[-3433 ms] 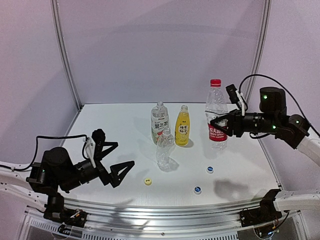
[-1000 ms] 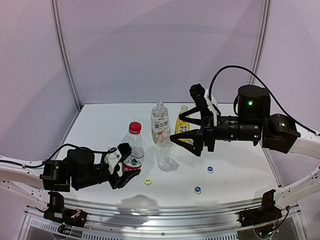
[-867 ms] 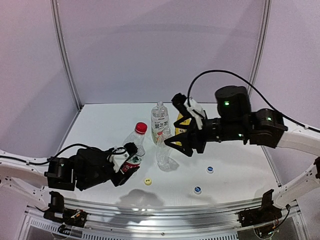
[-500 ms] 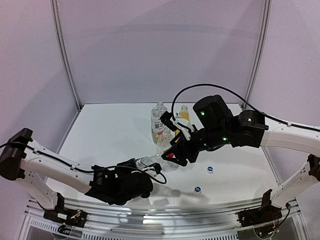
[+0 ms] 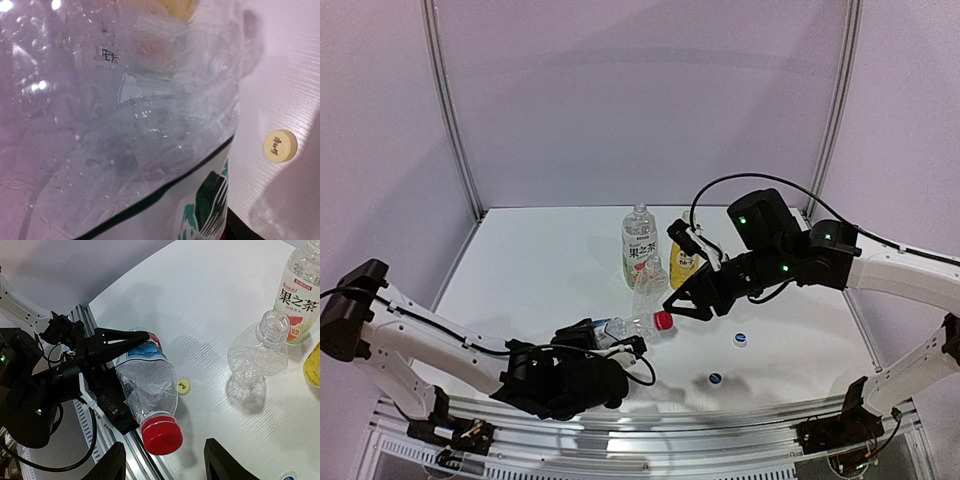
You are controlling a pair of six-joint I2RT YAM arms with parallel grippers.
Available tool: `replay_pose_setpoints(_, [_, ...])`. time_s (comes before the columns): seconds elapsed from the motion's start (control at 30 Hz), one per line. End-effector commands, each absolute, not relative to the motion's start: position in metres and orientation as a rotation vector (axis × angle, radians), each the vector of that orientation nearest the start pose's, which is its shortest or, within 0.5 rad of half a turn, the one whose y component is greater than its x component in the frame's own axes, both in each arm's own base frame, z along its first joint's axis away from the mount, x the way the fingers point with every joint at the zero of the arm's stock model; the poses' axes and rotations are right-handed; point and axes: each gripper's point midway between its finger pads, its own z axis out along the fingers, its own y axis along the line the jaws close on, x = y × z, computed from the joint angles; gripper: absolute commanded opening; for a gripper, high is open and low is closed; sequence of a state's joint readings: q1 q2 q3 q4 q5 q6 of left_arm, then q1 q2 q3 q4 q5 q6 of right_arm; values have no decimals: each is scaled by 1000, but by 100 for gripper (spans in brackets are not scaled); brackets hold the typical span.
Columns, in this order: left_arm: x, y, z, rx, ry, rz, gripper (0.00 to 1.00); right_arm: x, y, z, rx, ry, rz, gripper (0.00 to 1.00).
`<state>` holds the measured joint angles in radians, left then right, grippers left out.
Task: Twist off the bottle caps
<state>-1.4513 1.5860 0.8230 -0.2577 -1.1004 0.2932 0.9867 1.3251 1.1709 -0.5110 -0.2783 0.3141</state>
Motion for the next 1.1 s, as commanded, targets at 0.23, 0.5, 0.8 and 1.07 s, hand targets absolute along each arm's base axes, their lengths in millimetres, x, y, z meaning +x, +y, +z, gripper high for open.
replay_pose_setpoints(0.23, [185, -304, 130, 1297, 1527, 696, 0, 173, 364, 221, -931, 2327, 1160, 48])
replay_pose_setpoints(0.5, [185, -304, 132, 1293, 1531, 680, 0, 166, 365, 211, -955, 2360, 1198, 38])
replay_pose_setpoints(0.8, [184, -306, 129, 1302, 1532, 681, 0, 158, 366, 200, -1013, 2393, 1214, 15])
replay_pose_setpoints(1.07, [180, -308, 117, 1363, 1578, 594, 0, 162, 350, 190, -1300, 2169, 940, 0])
